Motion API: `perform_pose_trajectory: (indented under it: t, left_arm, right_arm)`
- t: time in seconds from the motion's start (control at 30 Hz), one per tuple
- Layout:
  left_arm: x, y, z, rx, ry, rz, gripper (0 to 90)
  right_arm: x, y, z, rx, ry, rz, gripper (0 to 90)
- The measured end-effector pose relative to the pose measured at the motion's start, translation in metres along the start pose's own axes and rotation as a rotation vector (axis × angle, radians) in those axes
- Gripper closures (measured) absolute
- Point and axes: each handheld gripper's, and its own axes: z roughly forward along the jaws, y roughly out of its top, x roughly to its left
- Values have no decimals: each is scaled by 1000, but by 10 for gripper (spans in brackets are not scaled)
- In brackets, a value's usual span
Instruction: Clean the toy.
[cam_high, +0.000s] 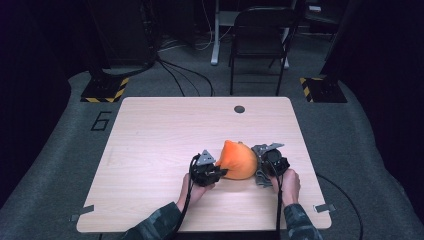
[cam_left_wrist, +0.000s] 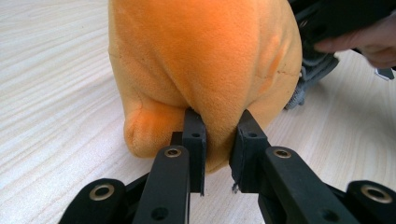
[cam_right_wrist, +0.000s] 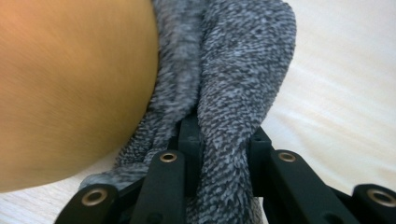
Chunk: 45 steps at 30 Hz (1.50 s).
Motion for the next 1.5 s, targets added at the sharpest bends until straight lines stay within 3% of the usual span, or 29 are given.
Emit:
perform_pose_trajectory:
  t: [0.13, 0.17, 0.2, 0.33, 0.4, 0.43, 0.53, 0.77, 0.87, 0.9, 0.93, 1.03, 1.2, 1.23, 1.3, 1.43, 1.5]
  left_arm:
    - [2, 0, -1, 2, -1, -8, 775]
    - [2, 0, -1, 2, 0, -7, 774]
    - [1, 0, 0, 2, -1, -9, 773]
    - [0, 0, 0, 2, 4, -2, 772]
    - [1, 0, 0, 2, 1, -8, 772]
    - [1, 0, 0, 3, 1, -8, 770]
    - [2, -1, 1, 8, 5, -6, 762]
    - [1, 1, 1, 10, 17, 26, 699]
    - [1, 3, 1, 22, 27, 49, 619]
    - [2, 3, 0, 19, 34, 52, 548]
    - [2, 5, -1, 23, 40, 57, 548]
    - [6, 7, -4, 19, 17, 61, 464]
    - [9, 12, -10, 8, 15, 110, 394]
    - [9, 13, -11, 15, -3, 117, 373]
    - [9, 14, -11, 28, 1, 144, 312]
    - [8, 11, -9, 58, -17, 203, 274]
    - [8, 9, -7, 68, 6, 218, 272]
  right_arm:
    - [-2, 6, -21, -84, -10, 18, 754]
    - [-3, 12, -40, -154, 6, 30, 754]
    - [-1, 14, -50, -189, 15, 35, 754]
    - [14, 23, -77, -285, 30, -24, 755]
    - [19, 24, -77, -278, 35, -47, 755]
    - [29, 25, -70, -248, 41, -76, 756]
    - [39, 21, -53, -201, 10, -95, 761]
    - [37, 19, -49, -204, 10, -92, 763]
    - [36, 19, -49, -191, 14, -95, 764]
    - [35, 18, -48, -195, 14, -100, 764]
    - [35, 18, -48, -195, 14, -100, 764]
    - [33, 17, -45, -198, 5, -84, 763]
    - [30, 16, -45, -190, 16, -81, 764]
    - [31, 17, -45, -193, 13, -78, 764]
    - [31, 17, -45, -191, 14, -81, 764]
    - [30, 17, -45, -184, 16, -80, 764]
    - [30, 17, -44, -185, 12, -82, 764]
